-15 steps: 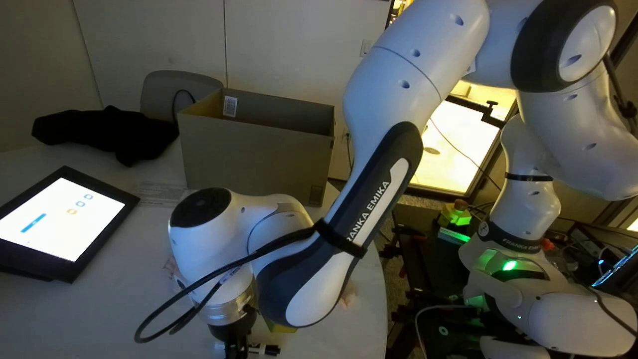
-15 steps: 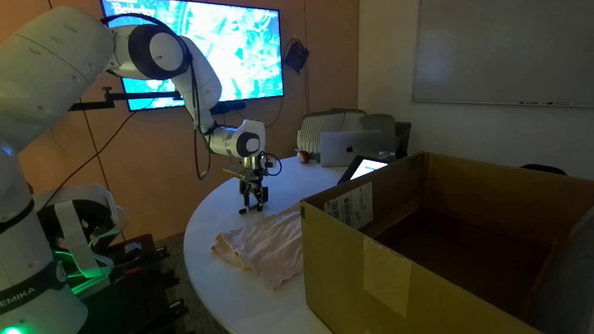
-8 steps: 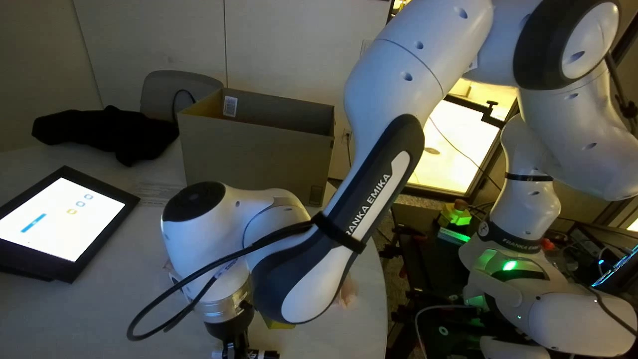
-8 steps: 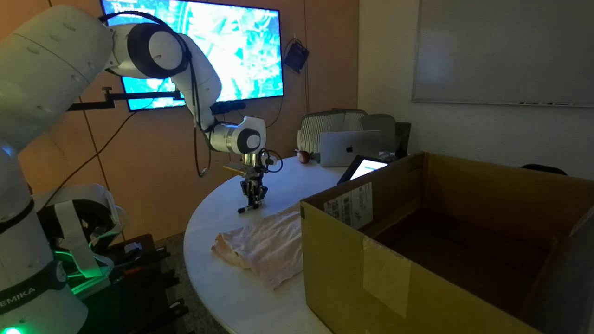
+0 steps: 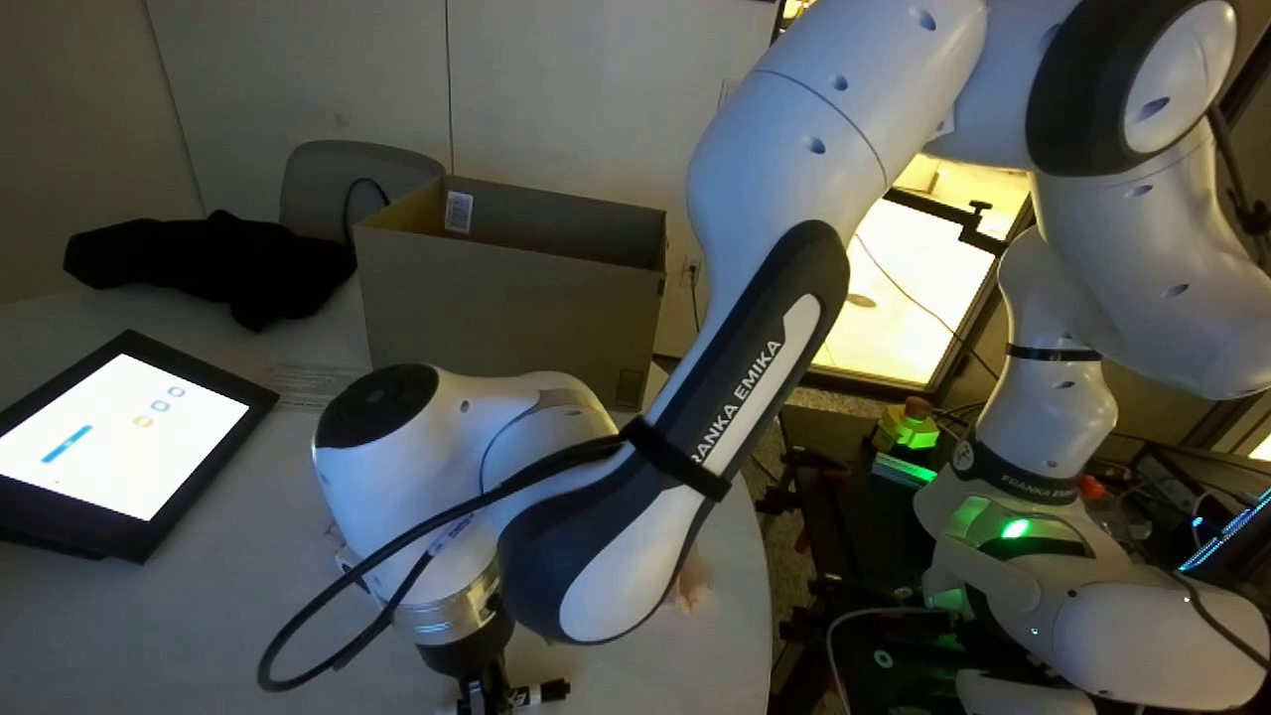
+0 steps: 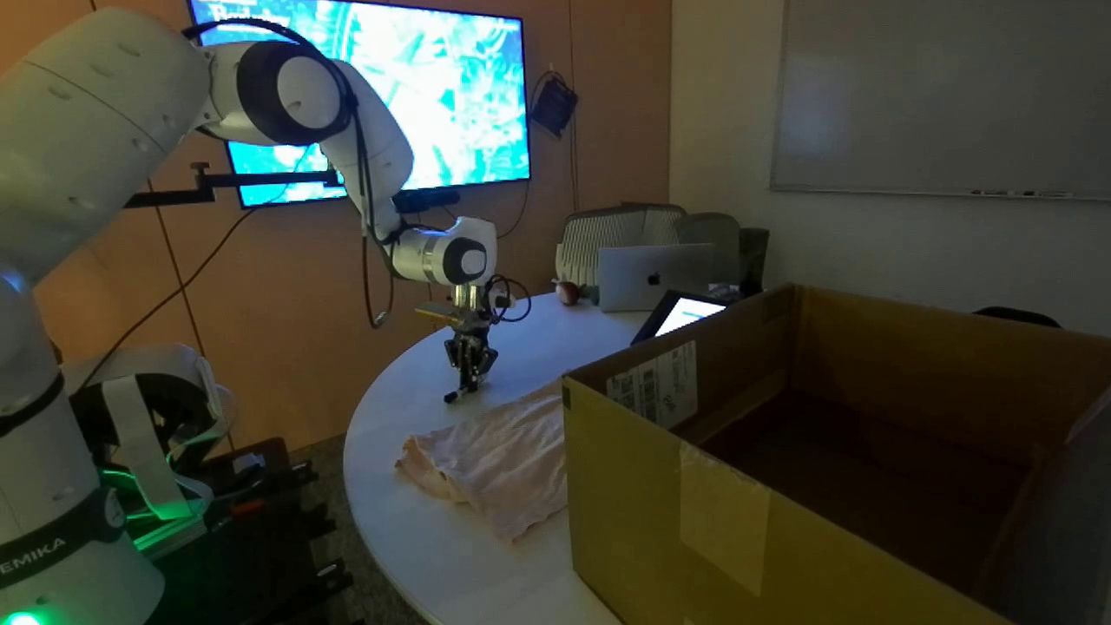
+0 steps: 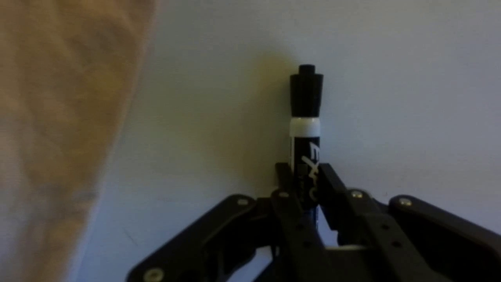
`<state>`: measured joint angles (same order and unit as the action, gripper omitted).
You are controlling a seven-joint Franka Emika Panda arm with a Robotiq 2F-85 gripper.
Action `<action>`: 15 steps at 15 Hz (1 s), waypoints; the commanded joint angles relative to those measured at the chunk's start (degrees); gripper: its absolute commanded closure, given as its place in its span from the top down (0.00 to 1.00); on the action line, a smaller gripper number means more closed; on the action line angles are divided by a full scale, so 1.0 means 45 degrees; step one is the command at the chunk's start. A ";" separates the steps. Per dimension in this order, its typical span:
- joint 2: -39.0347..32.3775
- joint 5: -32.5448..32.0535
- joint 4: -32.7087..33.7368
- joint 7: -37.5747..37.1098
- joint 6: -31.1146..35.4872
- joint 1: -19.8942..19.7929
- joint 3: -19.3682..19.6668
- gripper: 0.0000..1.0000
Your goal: Pick up the marker and put it on the cloth, then put the cloth in box
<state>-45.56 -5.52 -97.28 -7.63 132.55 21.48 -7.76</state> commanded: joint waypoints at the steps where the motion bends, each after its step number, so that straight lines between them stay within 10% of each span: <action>1: 0.0781 -0.0127 -0.0260 0.0664 -0.0868 -0.0279 -0.0093 0.15; 15: 0.1255 -0.3095 -0.0468 -0.0416 -0.1393 -0.0896 0.2303 0.15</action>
<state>-39.69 -15.99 -99.21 -6.95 125.99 17.71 0.78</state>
